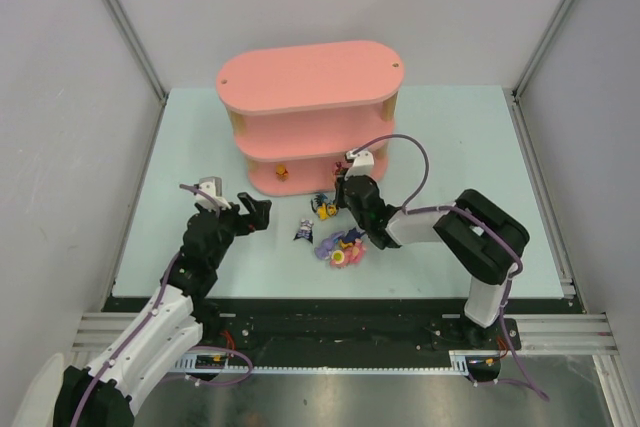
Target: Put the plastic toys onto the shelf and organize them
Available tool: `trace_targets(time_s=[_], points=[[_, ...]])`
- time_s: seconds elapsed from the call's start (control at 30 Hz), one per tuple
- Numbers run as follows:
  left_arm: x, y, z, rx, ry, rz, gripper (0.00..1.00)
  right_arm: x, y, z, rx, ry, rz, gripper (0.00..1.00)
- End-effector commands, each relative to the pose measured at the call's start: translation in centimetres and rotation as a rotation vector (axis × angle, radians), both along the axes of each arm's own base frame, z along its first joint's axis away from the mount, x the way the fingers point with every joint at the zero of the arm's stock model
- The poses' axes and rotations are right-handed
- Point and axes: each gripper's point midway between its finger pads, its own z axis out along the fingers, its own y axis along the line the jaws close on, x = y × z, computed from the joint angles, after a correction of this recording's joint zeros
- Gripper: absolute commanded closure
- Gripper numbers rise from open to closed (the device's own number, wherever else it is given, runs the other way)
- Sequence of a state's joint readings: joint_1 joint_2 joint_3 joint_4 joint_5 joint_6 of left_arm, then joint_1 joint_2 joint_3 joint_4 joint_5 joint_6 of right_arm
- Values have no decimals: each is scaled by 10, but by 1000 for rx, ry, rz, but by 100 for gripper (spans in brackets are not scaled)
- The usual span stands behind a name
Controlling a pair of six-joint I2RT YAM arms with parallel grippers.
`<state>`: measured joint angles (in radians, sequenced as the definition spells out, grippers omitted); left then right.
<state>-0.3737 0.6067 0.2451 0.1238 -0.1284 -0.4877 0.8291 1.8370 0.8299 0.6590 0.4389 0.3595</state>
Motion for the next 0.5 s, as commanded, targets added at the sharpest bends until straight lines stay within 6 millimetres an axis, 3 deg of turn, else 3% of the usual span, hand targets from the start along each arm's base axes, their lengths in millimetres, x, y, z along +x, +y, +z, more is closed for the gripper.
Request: trace_targets(time_s=[0.0,0.2,0.43,0.47], points=[[4,-2,29,-26,-64,-3,0,-4,-1,35,34,-50,-6,100],[0,-3,27,-43,-23,-4,0,-26,-13,47,26,-18,8,100],[-5,-12,19,-86,27,-40,0,-59,-46,48,-15,84,-7,100],[-5,-13,21,-95,24,-43,0,-63,-49,58,4,77,-1,100]])
